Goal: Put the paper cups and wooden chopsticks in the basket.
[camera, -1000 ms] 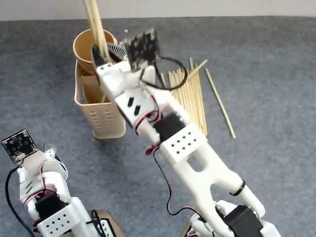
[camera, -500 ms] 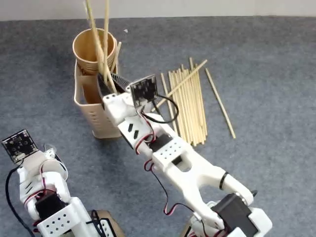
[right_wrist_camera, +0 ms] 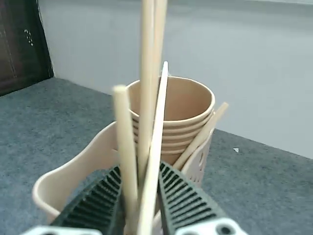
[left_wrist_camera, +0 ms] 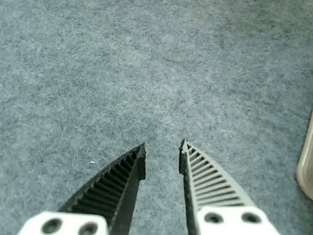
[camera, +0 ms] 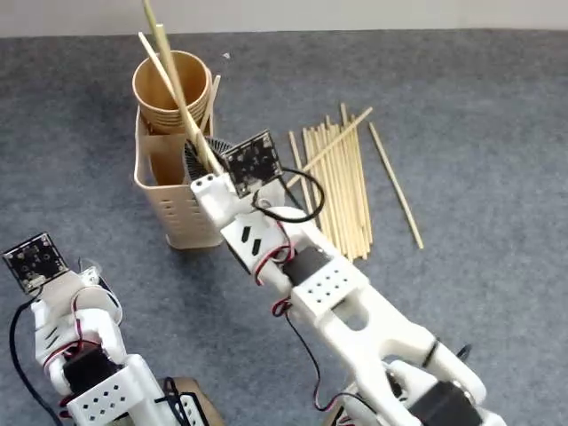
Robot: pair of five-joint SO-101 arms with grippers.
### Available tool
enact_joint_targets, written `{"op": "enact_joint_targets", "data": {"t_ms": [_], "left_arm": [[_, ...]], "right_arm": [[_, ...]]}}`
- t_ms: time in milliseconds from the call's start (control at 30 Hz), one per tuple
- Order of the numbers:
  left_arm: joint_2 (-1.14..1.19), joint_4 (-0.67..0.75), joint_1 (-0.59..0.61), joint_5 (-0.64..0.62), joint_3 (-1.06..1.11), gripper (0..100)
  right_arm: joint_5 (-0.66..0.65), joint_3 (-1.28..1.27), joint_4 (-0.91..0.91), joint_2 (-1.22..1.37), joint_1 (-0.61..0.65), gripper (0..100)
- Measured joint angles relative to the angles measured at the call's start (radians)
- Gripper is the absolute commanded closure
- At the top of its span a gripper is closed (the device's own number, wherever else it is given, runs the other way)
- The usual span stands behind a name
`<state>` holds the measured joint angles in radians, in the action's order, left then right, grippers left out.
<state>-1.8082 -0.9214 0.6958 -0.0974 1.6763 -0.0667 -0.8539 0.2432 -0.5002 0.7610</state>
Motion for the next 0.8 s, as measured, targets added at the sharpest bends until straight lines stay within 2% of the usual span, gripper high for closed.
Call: {"op": "enact_joint_targets", "data": {"t_ms": [333,433,633,800], "left_arm": [[0.0,0.0,0.0,0.0,0.0,86],[0.0,0.0,0.0,0.0,0.0,86],[0.0,0.0,0.0,0.0,0.0,86],[0.0,0.0,0.0,0.0,0.0,86]], "right_arm": [[-0.003,0.015,-0.152,-0.14,-0.083,99.1],[-0.003,0.015,-0.155,-0.133,-0.071,97.1],[-0.003,0.032,-0.155,-0.069,-0.011,85.2],[-0.003,0.137,-0.193,-0.034,0.02,84.9]]}}
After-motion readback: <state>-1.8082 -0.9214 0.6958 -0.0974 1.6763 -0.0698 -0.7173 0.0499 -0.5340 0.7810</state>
